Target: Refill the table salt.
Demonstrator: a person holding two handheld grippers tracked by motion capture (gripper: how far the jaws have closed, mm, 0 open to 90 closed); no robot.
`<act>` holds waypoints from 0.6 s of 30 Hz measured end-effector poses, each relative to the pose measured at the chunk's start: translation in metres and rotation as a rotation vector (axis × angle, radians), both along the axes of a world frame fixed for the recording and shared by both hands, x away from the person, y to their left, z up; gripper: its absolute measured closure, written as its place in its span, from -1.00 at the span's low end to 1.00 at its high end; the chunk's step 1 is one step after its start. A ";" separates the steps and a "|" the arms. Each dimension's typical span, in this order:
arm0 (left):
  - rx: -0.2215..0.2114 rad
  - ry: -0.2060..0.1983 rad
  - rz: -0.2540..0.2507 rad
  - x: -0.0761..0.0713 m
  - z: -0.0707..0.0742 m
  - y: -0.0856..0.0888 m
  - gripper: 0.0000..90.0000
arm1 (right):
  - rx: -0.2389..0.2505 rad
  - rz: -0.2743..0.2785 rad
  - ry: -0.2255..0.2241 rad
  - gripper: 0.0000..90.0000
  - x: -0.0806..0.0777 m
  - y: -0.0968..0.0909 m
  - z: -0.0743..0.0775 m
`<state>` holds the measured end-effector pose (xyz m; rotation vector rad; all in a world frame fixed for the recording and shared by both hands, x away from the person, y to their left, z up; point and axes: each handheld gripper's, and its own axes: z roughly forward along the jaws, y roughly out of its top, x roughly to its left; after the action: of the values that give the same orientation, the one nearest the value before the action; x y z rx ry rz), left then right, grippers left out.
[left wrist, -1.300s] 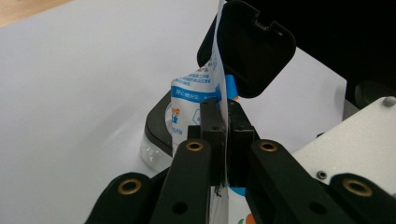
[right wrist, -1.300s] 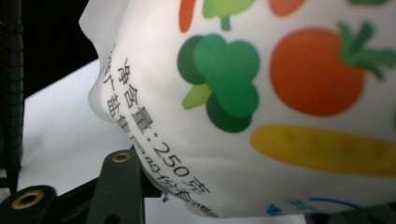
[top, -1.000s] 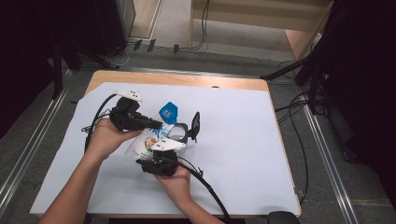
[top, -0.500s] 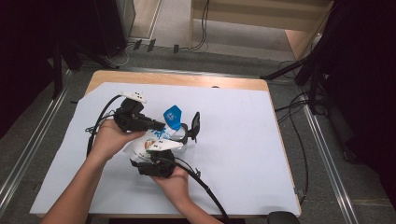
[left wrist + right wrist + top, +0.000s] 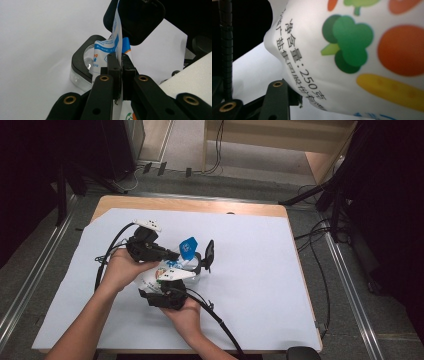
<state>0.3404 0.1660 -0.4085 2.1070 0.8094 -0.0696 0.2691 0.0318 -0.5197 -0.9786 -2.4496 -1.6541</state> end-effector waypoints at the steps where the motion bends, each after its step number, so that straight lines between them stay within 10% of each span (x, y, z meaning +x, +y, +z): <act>1: -0.005 0.001 -0.003 0.000 0.000 0.000 1.00 | 0.007 -0.001 0.004 0.17 0.000 0.000 0.000; 18: -0.013 0.030 0.008 0.001 -0.001 0.004 1.00 | 0.019 -0.001 0.012 0.02 -0.001 -0.004 -0.004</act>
<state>0.3412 0.1703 -0.4097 2.0949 0.8326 -0.1026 0.2683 0.0280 -0.5234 -0.9850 -2.4214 -1.6636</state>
